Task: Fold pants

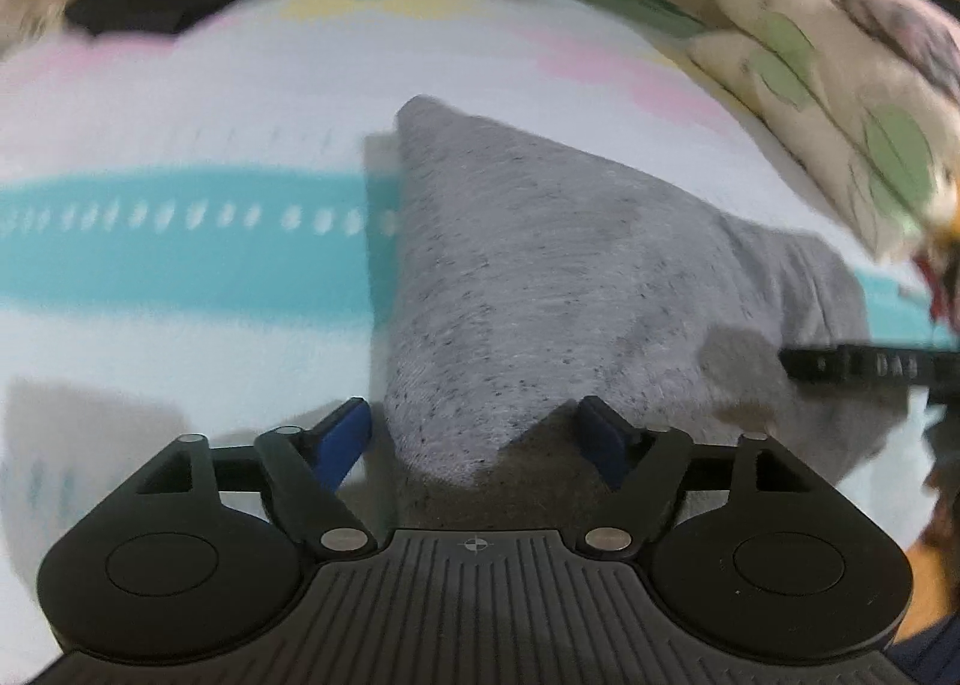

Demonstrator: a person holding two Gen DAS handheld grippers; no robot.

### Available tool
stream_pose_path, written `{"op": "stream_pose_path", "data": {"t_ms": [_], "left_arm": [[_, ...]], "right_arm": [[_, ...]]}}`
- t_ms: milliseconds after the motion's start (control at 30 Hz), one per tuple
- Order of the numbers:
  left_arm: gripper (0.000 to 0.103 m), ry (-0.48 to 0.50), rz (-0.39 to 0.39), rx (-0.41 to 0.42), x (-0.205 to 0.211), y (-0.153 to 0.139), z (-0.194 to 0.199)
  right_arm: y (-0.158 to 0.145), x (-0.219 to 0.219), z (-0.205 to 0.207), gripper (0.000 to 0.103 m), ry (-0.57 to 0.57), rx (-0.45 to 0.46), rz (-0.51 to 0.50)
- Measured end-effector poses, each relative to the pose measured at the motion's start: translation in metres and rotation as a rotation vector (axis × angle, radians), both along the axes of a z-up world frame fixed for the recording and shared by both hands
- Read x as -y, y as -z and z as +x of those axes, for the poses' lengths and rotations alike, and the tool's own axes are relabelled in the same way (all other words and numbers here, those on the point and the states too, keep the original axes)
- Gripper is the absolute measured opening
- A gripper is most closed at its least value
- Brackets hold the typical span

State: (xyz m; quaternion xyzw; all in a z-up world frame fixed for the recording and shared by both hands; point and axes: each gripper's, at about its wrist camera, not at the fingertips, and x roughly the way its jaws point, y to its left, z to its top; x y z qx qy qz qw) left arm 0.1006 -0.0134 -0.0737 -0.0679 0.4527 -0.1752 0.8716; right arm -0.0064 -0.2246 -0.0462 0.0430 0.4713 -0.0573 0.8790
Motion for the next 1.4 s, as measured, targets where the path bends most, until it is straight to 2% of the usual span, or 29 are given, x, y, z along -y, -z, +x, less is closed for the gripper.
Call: {"op": "stream_pose_path", "data": {"t_ms": [133, 233, 400, 733, 900, 1067, 1300, 1400], "left_arm": [[0.081, 0.020, 0.040, 0.014, 0.004, 0.000, 0.001], [0.083, 0.004, 0.035, 0.013, 0.003, 0.002, 0.000], [0.084, 0.005, 0.042, 0.019, 0.006, 0.001, 0.000], [0.085, 0.006, 0.015, 0.010, 0.002, 0.001, 0.002], [0.083, 0.052, -0.045, -0.057, -0.006, -0.001, 0.019], [0.083, 0.033, -0.125, -0.098, -0.015, 0.004, 0.038], [0.085, 0.094, -0.086, -0.058, 0.007, 0.006, 0.049], [0.087, 0.113, -0.082, -0.051, 0.012, 0.007, 0.052]], "right_arm": [[0.007, 0.024, 0.004, 0.102, 0.035, -0.033, 0.140], [0.012, 0.040, 0.002, 0.103, 0.031, -0.036, 0.243], [0.009, 0.045, -0.001, 0.103, -0.023, -0.051, 0.255], [0.008, 0.046, 0.001, 0.103, -0.036, -0.047, 0.255], [0.006, 0.047, 0.007, 0.103, -0.047, -0.083, 0.255], [0.006, 0.049, 0.015, 0.103, -0.074, -0.105, 0.268], [0.007, 0.064, 0.031, 0.103, -0.215, -0.163, 0.348], [0.008, 0.073, 0.034, 0.103, -0.256, -0.146, 0.401]]}}
